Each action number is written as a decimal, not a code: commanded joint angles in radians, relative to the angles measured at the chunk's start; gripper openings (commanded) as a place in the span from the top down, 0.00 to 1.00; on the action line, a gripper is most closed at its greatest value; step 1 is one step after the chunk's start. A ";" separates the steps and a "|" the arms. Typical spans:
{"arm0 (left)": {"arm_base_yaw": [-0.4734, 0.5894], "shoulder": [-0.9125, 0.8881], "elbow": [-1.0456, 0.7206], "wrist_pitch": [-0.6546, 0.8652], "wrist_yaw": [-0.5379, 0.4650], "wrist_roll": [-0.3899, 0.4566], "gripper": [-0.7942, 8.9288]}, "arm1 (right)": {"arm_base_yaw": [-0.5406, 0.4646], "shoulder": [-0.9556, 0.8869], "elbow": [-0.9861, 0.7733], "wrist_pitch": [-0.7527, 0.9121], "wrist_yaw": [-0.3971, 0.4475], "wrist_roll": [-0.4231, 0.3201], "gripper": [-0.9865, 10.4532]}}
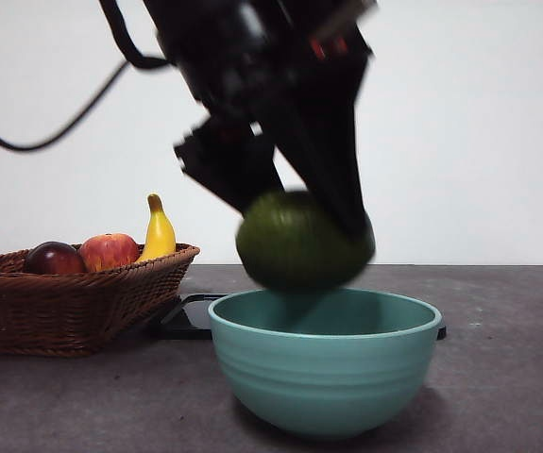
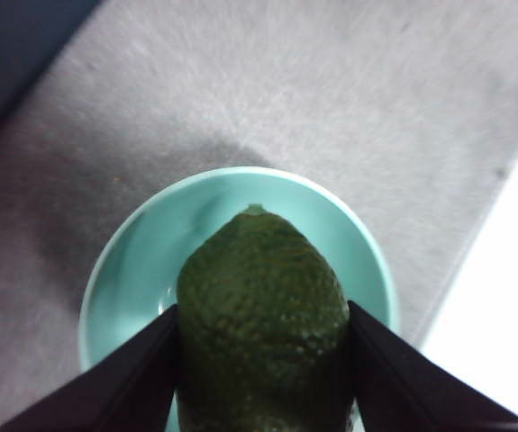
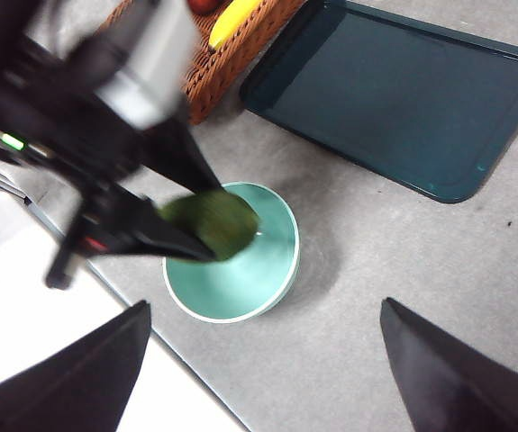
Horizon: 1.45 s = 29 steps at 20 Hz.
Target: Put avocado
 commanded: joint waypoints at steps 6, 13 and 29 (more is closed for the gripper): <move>-0.036 0.132 0.017 0.071 -0.045 0.027 0.70 | 0.005 0.006 0.016 0.009 0.000 0.008 0.56; -0.041 0.171 0.017 0.069 -0.045 0.027 0.69 | 0.005 0.006 0.016 0.009 0.000 0.007 0.56; 0.003 0.000 0.019 0.048 -0.045 0.000 0.53 | 0.005 0.006 0.016 0.009 0.000 0.007 0.56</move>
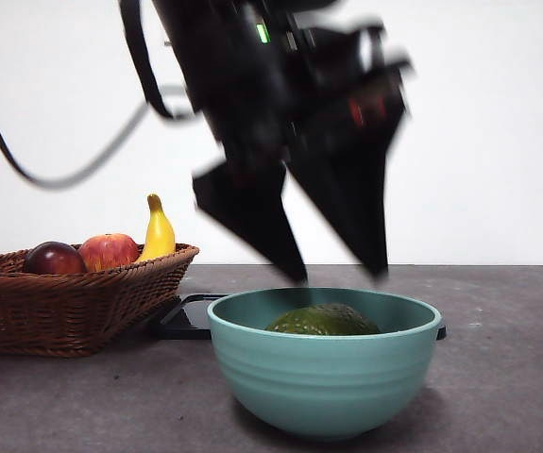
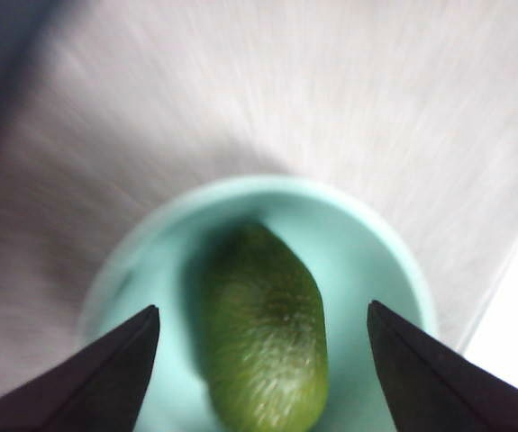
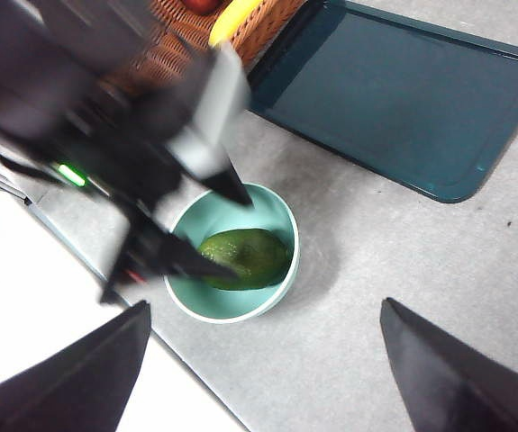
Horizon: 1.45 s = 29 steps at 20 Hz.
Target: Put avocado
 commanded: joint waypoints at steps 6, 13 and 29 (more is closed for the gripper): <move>0.151 -0.259 0.019 0.000 -0.001 -0.039 0.53 | 0.005 0.006 0.016 0.009 0.000 0.007 0.56; 0.300 -0.422 -0.046 -0.095 0.040 -0.018 0.54 | 0.005 0.020 0.016 0.010 0.000 0.007 0.56; 0.346 -0.784 -0.350 -0.223 0.320 -0.008 0.54 | 0.111 0.388 0.016 0.140 0.069 0.006 0.58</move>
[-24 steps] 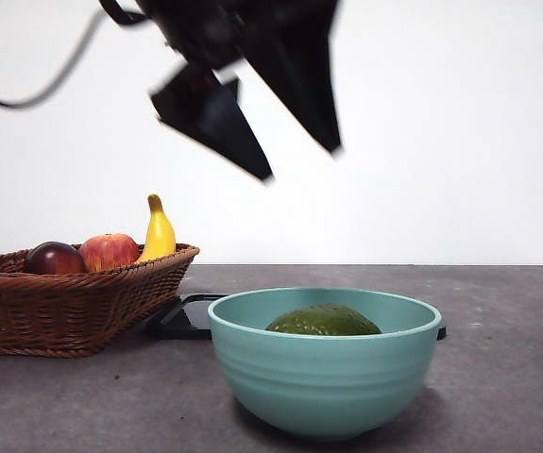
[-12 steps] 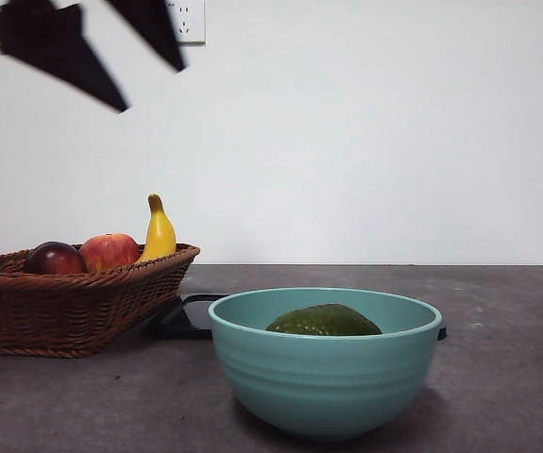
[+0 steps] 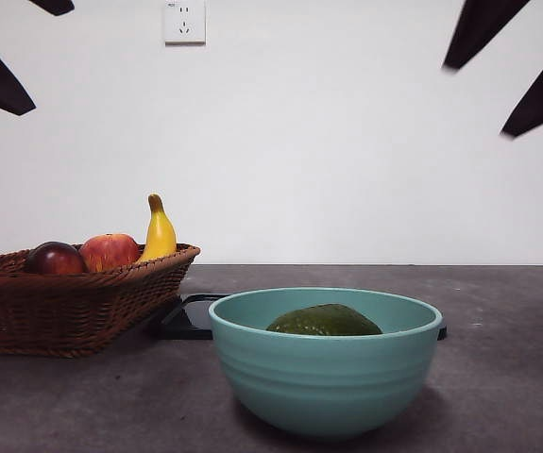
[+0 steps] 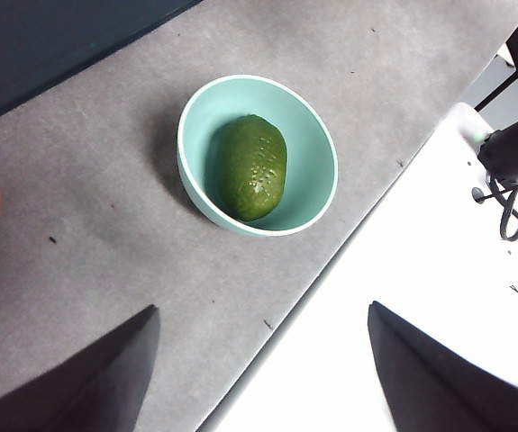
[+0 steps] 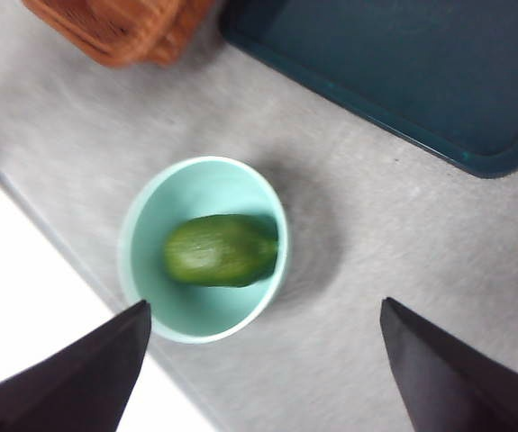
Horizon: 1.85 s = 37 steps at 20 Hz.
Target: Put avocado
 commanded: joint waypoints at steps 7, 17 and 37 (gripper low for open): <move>-0.005 0.005 0.007 0.000 0.004 0.013 0.54 | 0.144 0.270 0.016 0.148 0.128 0.003 0.61; -0.005 0.005 0.007 0.000 0.004 0.013 0.54 | 0.242 0.461 0.016 0.227 0.240 0.003 0.70; -0.005 0.005 0.007 0.000 0.004 0.013 0.54 | 0.281 0.464 0.036 0.256 0.236 -0.004 0.90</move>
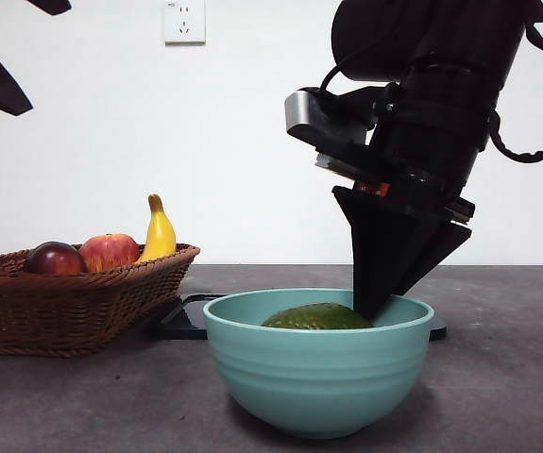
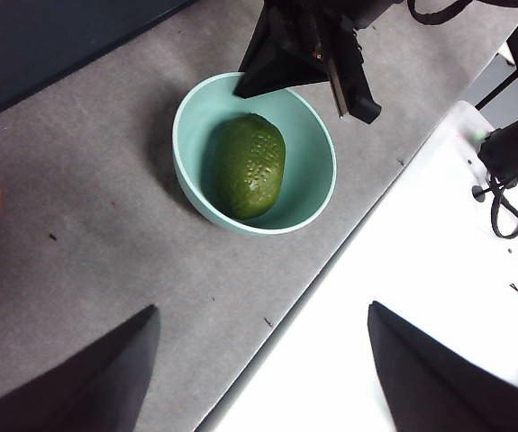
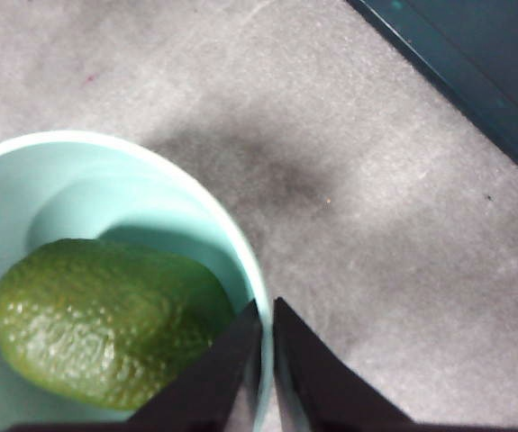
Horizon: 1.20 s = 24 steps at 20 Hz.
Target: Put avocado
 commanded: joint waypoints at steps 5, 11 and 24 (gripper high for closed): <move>-0.005 0.006 0.007 0.006 0.004 0.014 0.54 | -0.030 0.001 0.169 -0.039 -0.004 0.022 0.90; -0.005 0.006 0.007 0.006 0.004 0.014 0.53 | -0.141 0.110 0.389 -0.080 -0.004 0.019 0.90; -0.005 0.006 0.007 0.003 0.004 0.013 0.54 | -0.251 0.532 0.708 -0.076 -0.016 0.017 0.90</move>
